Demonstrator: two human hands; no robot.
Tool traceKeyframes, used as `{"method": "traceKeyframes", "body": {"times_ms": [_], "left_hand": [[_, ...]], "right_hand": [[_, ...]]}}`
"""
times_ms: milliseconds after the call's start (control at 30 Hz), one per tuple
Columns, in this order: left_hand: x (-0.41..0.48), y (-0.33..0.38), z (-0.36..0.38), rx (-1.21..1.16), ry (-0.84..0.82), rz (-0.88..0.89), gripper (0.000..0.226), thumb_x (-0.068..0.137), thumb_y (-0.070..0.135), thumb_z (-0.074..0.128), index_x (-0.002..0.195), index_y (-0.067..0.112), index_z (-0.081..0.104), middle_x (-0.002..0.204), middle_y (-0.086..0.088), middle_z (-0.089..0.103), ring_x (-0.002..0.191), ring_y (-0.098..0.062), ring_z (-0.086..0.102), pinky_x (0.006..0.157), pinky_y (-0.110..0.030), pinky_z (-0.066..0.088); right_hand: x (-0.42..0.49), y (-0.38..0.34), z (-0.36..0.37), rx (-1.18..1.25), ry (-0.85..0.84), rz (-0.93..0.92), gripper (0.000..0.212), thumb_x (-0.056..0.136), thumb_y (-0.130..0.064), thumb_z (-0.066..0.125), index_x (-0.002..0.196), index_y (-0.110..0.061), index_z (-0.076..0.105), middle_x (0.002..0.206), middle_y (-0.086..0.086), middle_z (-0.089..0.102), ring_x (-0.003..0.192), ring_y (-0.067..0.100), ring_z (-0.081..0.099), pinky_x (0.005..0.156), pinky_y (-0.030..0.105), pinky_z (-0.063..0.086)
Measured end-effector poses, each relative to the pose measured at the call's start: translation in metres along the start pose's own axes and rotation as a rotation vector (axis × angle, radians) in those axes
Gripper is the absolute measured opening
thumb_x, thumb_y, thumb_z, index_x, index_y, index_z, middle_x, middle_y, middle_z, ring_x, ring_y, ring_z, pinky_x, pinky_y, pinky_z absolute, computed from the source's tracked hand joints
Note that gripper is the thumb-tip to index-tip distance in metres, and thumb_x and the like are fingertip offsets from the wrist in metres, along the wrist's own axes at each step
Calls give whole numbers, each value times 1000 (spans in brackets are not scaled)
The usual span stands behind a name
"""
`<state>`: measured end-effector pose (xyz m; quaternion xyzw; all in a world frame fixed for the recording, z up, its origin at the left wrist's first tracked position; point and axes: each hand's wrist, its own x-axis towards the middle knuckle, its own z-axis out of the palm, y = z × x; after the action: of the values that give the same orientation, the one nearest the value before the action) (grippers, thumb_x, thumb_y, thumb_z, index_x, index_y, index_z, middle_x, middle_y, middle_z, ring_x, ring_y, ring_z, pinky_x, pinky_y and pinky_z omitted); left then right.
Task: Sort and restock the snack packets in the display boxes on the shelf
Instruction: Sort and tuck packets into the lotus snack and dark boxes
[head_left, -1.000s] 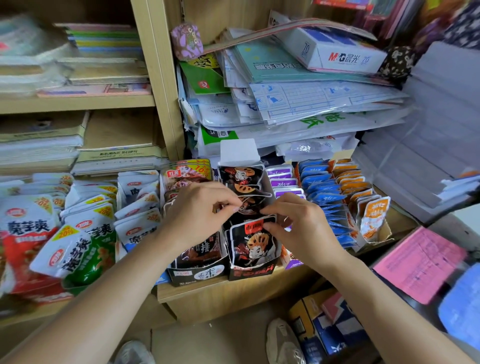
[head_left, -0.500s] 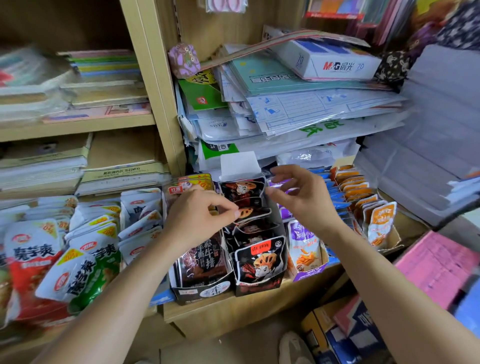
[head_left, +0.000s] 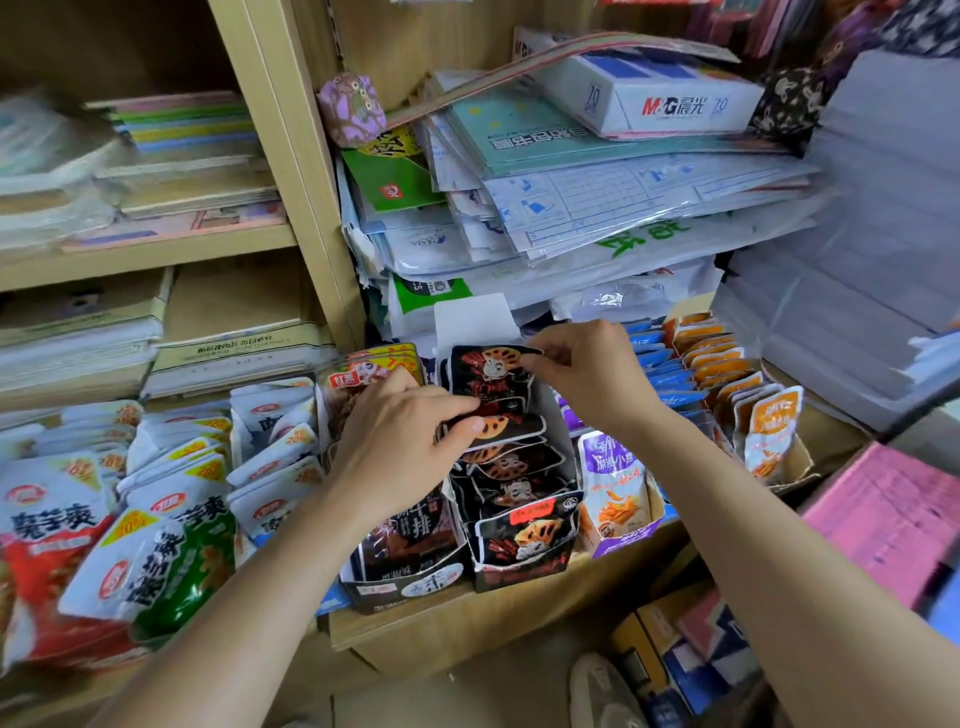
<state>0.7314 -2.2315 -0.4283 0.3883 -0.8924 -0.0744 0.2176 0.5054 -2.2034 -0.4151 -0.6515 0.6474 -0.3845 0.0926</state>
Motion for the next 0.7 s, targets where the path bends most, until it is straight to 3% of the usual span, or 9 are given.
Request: {"method": "traceKeyframes", "body": {"times_ms": [100,167,267,333,400,567,700], "left_hand": [[-2,0,0,-78,-17,6,32,96,47,55,118,34,74,98,19,72,88,-15,41,76,-34,36],[-3,2,0,-118,1,12,25,96,41,61,114,33,76,88,20,66,86,-15,40,74,-34,35],[-3,3,3,-144,27,41,20,94,37,66,109,32,78,80,20,63,83,-14,40,73,-38,40],[-4,5,4,-175,35,52,17,93,36,67,104,32,79,77,18,65,81,-14,41,72,-38,40],[-5,7,4,-190,52,69,16,92,34,69,102,30,80,75,13,68,80,-15,41,69,-35,36],[-9,10,6,-226,138,95,14,88,27,74,100,26,81,81,15,71,81,-20,42,71,-33,34],[-9,11,5,-280,207,132,13,87,26,74,97,23,82,80,13,71,79,-21,42,68,-32,38]], "right_hand": [[-4,0,-3,96,26,-1,11,90,-11,74,100,-11,80,62,-26,61,57,-5,57,60,9,39],[-6,-1,-3,163,13,16,18,89,-12,76,106,-18,79,81,-11,72,69,2,64,69,22,50],[-7,-7,-4,205,17,10,13,88,-10,77,98,-17,81,74,-2,74,66,23,67,67,41,58],[-6,-11,-9,215,71,-13,11,87,-8,77,96,-14,81,68,-6,72,59,14,65,64,37,58],[-5,-13,-16,175,106,-76,12,87,-6,77,97,-12,81,70,-14,69,62,5,65,64,22,55],[-6,-11,-3,53,-78,-87,14,86,-2,76,96,-10,82,71,-13,68,64,-3,66,65,6,46],[-6,-7,1,1,-118,-148,15,83,-1,78,95,-9,82,90,4,79,80,10,71,84,25,56]]}}
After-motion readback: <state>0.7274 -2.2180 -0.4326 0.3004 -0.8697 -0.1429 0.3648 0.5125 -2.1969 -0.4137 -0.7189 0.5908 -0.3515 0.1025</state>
